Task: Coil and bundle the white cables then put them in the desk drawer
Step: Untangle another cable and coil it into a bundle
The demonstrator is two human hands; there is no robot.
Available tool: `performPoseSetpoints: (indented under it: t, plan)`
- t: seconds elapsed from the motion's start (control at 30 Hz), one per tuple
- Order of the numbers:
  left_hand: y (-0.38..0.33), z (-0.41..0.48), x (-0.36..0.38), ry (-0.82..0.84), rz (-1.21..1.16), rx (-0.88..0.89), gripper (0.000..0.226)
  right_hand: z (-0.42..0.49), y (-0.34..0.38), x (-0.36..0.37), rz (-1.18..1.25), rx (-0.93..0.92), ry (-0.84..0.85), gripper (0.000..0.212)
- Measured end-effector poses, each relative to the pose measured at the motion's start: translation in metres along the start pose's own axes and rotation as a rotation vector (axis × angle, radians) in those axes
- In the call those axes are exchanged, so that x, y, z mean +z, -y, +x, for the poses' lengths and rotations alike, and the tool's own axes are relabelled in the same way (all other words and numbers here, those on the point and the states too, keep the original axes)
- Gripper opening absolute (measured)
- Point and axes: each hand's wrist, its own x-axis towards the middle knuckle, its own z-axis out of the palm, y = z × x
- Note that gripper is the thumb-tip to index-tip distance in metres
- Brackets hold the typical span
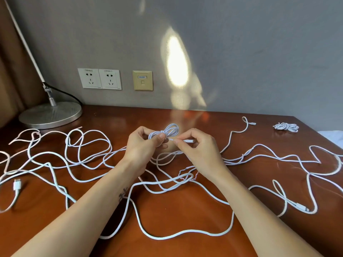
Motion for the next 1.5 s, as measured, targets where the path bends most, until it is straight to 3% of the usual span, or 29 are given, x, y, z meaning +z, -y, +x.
performPoseSetpoints:
  t: [0.27,0.43,0.7,1.0,1.27,1.5]
  plan:
    - [-0.0015,0.0005,-0.0013,0.015,-0.011,-0.023,0.023,0.0028,0.0045,0.0023,0.368,0.132,-0.016,0.008]
    - [-0.0028,-0.0028,0.0021,0.022,-0.014,-0.057,0.007,0.0028,0.0057,0.0020,0.375,0.120,-0.017,0.017]
    - [-0.0041,-0.0034,0.0009,-0.008,-0.031,-0.095,0.004,0.0034,0.0057,0.0010,0.333,0.133,0.010,0.023]
    - [-0.0045,-0.0053,0.0015,0.000,-0.018,-0.075,0.010,0.0027,-0.0001,0.0039,0.173,0.200,-0.011,0.009]
    - [-0.0014,-0.0069,0.0035,0.022,0.117,0.052,0.016,0.0034,-0.0012,0.0034,0.186,0.216,-0.071,0.005]
    - [0.0013,-0.0049,0.0014,0.055,0.264,0.145,0.012,0.0023,-0.0009,0.0061,0.307,0.236,-0.096,0.021]
